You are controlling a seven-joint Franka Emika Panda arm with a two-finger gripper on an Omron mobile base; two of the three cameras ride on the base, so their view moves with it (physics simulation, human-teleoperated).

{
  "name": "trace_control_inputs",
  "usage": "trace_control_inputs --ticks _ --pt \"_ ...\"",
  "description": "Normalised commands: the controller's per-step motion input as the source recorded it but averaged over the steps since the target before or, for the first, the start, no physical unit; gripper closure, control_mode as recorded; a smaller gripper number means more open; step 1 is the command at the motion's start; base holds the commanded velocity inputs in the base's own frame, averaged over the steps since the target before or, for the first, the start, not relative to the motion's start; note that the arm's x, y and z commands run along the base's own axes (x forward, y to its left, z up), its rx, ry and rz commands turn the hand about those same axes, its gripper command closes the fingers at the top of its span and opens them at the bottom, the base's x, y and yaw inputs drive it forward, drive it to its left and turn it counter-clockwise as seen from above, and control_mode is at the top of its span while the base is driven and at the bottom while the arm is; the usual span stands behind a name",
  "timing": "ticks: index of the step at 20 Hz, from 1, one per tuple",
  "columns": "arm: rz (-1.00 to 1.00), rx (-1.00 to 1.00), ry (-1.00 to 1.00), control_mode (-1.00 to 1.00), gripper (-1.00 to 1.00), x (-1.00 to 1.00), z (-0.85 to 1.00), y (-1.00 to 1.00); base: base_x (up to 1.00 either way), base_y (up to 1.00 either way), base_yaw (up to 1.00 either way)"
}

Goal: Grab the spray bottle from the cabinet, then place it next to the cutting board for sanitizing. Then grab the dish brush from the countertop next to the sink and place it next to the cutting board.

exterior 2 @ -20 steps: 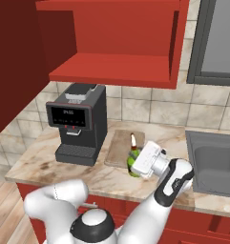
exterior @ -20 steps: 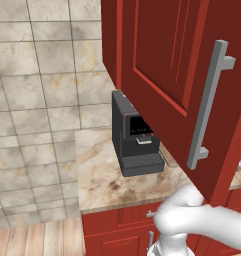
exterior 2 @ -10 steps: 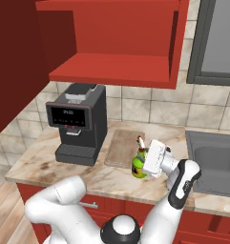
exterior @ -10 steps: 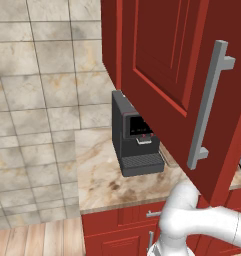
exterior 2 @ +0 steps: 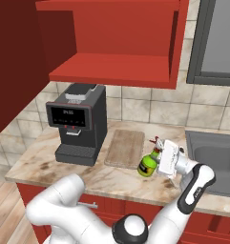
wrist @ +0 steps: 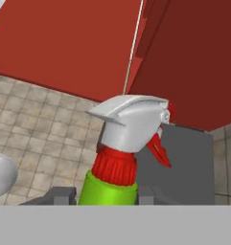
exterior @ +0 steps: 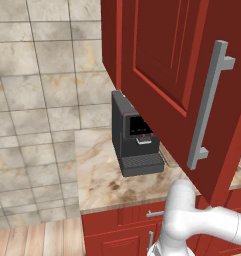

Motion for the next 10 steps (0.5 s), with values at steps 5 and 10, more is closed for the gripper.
trace_control_inputs --ticks 5,10 --pt "0.00 -0.01 -0.04 -1.00 1.00 -0.08 -0.02 -0.05 0.00 0.00 0.00" --pt "0.00 -0.04 -0.02 -1.00 1.00 -0.18 0.08 0.00 0.00 0.00 0.00"
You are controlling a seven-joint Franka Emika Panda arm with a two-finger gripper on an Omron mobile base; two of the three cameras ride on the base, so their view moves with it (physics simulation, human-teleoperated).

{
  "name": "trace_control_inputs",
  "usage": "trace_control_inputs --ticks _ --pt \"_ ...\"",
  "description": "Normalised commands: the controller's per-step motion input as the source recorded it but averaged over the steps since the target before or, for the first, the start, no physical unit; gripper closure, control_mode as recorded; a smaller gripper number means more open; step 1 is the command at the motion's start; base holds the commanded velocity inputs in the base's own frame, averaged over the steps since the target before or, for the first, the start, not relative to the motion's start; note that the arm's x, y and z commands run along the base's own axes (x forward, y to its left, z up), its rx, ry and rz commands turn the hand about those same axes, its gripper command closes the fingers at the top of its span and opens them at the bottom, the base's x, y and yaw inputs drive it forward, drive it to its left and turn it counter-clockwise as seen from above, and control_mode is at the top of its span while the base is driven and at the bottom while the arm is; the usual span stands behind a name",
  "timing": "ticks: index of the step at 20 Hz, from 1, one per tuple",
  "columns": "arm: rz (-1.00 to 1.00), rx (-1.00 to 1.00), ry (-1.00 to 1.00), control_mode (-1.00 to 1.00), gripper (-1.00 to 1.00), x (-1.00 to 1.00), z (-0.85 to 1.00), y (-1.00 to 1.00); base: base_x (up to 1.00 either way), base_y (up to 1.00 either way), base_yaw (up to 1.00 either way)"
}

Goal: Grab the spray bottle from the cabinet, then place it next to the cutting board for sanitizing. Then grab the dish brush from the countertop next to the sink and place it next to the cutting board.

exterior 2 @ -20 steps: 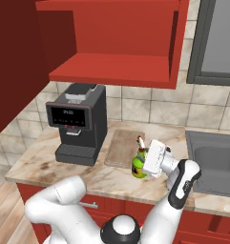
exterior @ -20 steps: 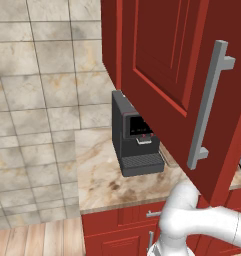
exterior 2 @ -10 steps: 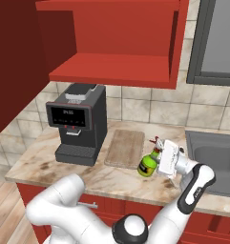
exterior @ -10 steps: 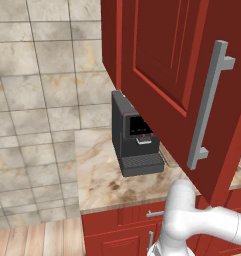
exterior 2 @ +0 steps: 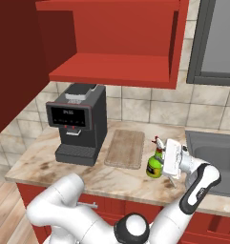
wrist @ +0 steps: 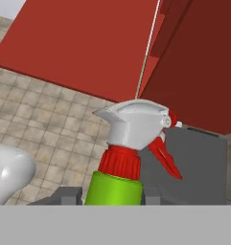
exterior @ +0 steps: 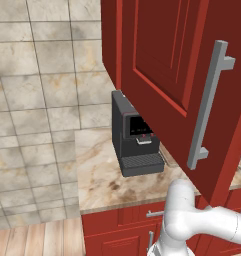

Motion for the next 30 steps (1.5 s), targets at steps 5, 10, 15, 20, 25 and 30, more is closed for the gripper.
trace_control_inputs --ticks 5,10,15,20,25,30 --pt "0.00 -0.01 0.00 -1.00 1.00 -0.02 -0.02 0.00 0.00 0.00 0.00" --pt "0.00 -0.01 -0.01 -1.00 1.00 0.00 -0.15 0.00 0.00 0.00 0.00" --pt "0.00 -0.01 -0.03 -1.00 1.00 0.00 -0.33 0.00 0.00 0.00 0.00" --pt "0.00 -0.06 -0.07 -1.00 1.00 0.00 -0.35 0.00 0.00 0.00 0.00" --pt "0.00 -0.11 -0.11 -1.00 -1.00 -0.02 -0.44 0.17 0.00 0.00 0.00" --pt "-0.01 -0.05 -0.07 -1.00 -1.00 -0.01 -0.13 0.01 0.00 0.00 0.00"
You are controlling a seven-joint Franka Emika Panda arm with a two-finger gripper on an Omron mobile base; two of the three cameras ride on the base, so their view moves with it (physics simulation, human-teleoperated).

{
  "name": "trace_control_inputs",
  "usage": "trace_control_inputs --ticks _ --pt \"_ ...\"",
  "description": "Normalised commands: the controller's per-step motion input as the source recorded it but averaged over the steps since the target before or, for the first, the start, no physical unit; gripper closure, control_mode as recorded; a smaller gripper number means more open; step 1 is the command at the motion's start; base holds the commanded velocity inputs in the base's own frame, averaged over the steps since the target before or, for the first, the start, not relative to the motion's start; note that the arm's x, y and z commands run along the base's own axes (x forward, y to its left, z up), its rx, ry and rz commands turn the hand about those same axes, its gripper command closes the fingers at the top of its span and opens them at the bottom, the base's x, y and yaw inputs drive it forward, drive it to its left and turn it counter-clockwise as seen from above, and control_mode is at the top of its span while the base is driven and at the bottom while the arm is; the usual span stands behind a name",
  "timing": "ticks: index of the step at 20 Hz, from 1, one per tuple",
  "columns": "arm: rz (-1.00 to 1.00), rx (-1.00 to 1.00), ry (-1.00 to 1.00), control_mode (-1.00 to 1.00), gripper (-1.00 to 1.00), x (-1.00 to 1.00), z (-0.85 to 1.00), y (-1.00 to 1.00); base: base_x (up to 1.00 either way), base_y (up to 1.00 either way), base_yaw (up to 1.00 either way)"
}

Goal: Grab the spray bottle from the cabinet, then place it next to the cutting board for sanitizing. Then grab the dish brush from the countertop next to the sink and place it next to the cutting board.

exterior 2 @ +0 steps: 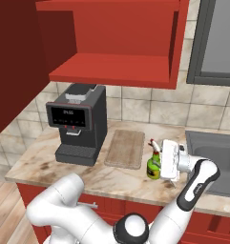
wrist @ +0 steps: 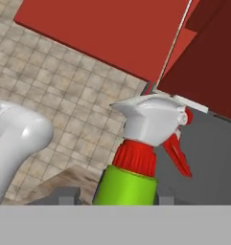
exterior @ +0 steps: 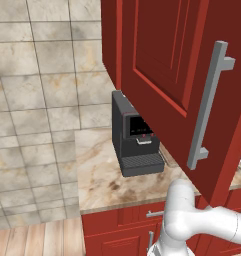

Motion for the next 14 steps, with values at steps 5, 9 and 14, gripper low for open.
trace_control_inputs --ticks 5,9,14 --pt "0.00 0.00 0.00 -1.00 -1.00 -0.02 0.00 -0.05 0.00 0.00 0.00" --pt "-0.02 0.00 0.00 -1.00 -1.00 -0.11 0.00 -0.11 0.00 0.00 0.00" --pt "-0.10 0.00 0.00 -1.00 -1.00 -0.02 0.00 -0.18 0.00 0.00 0.00"
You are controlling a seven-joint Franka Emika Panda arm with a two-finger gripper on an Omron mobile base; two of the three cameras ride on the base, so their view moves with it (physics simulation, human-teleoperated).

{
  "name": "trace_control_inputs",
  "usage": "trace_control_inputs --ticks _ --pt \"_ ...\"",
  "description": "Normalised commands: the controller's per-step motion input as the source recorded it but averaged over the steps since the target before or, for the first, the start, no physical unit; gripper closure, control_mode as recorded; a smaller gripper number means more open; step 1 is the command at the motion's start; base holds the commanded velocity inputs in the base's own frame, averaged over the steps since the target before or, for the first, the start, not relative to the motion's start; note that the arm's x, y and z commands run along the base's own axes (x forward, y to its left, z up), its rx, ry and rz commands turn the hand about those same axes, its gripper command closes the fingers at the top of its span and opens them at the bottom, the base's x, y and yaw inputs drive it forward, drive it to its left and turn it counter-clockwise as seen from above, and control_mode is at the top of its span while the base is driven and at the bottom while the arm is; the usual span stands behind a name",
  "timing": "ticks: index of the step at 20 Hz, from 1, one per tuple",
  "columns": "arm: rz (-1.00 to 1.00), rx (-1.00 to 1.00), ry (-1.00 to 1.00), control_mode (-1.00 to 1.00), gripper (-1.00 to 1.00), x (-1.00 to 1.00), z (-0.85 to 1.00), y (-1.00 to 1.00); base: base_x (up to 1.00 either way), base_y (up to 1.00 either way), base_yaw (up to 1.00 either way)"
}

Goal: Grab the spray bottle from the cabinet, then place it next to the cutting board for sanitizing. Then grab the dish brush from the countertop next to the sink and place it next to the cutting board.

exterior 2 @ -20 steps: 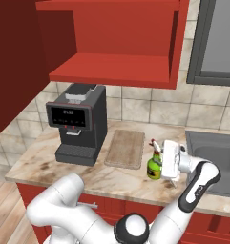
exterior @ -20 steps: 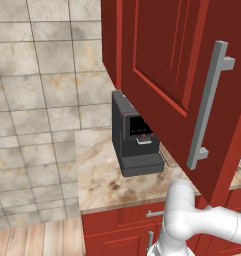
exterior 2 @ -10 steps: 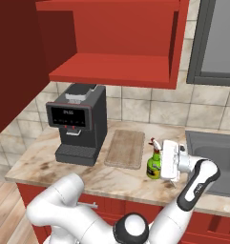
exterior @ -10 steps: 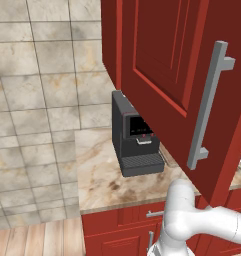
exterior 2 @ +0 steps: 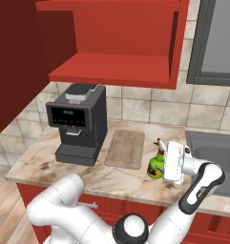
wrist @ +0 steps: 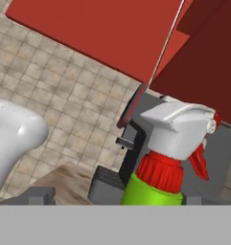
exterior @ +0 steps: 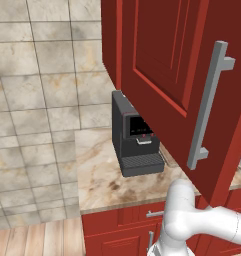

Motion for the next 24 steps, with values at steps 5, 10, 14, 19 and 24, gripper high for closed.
trace_control_inputs --ticks 5,10,14,19,24 --pt "-0.13 0.00 0.01 -1.00 -1.00 0.10 0.00 0.01 0.00 0.00 0.00" --pt "-0.12 -0.02 0.00 -1.00 -1.00 0.06 0.00 0.21 0.00 0.00 0.00" --pt "-0.11 -0.02 0.00 -1.00 -1.00 0.04 0.00 0.03 0.00 0.00 0.00" --pt "-0.12 0.00 0.00 -1.00 -1.00 0.00 0.00 -0.11 0.00 0.00 0.00" --pt "-0.13 0.00 0.00 -1.00 -1.00 -0.02 0.00 -0.22 0.00 0.00 0.00"
